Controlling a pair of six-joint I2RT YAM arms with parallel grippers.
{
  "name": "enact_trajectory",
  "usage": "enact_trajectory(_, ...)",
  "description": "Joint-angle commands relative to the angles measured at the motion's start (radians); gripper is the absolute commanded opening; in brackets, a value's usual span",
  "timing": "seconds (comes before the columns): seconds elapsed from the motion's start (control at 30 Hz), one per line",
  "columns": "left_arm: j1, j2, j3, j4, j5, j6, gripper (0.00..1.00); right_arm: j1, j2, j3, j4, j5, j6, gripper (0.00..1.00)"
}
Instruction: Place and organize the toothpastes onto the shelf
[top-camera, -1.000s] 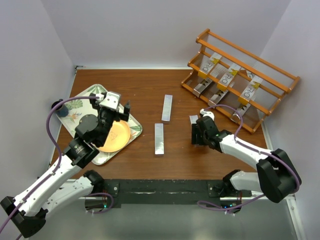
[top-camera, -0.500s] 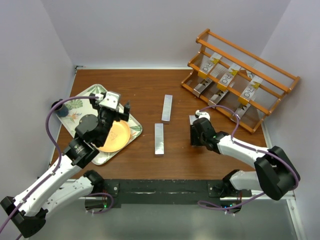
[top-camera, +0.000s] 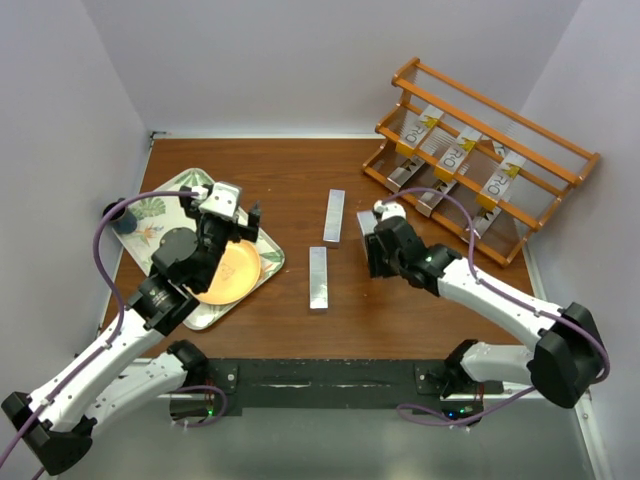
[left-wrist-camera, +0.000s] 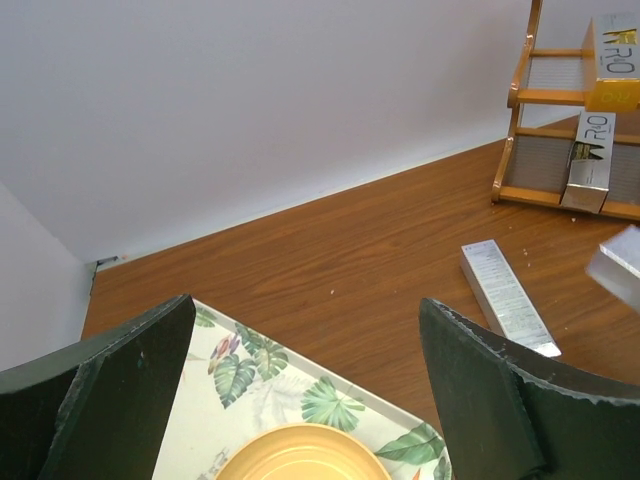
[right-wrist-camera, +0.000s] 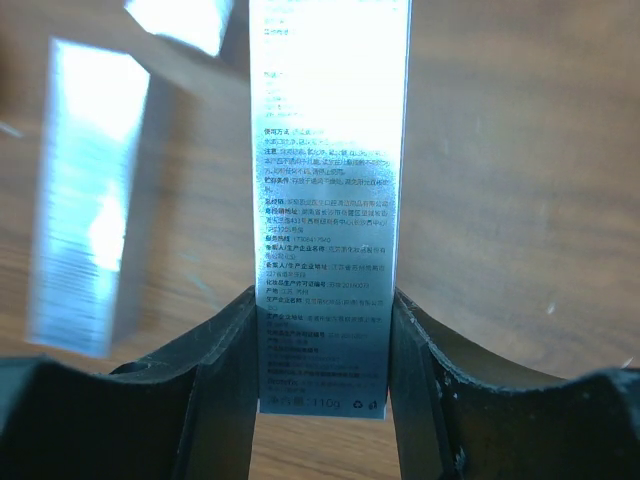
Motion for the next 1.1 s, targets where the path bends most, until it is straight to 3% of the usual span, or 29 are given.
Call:
enact_trajectory(0.0, 0.005, 0.007, -0.012, 0.032, 0.014, -0.024, 0.99, 0.002, 0.024, 0.291, -0.136, 0.011, -0.06, 0.29)
enact_trajectory(0.2, 0.005, 0.01, -0.014, 0.033, 0.013, -0.024, 0.99, -0.039, 0.166, 0.623, -0.236, 0.079, -0.116, 0.24)
enact_trajectory(0.57, 0.005, 0.025, -0.015, 0.035, 0.023, -0.029, 0.99, -0.303, 0.395, 1.089, -0.253, 0.083, -0.157, 0.24)
enact_trajectory(0.9, 0.005, 0.051, -0.014, 0.035, 0.036, -0.032, 0.99, -0.525, 0.567, 1.327, -0.256, 0.117, -0.148, 0.24)
enact_trajectory(1.07, 0.005, 0.071, -0.011, 0.03, 0.051, -0.04, 0.99, -0.573, 0.605, 1.379, -0.241, 0.106, -0.139, 0.24)
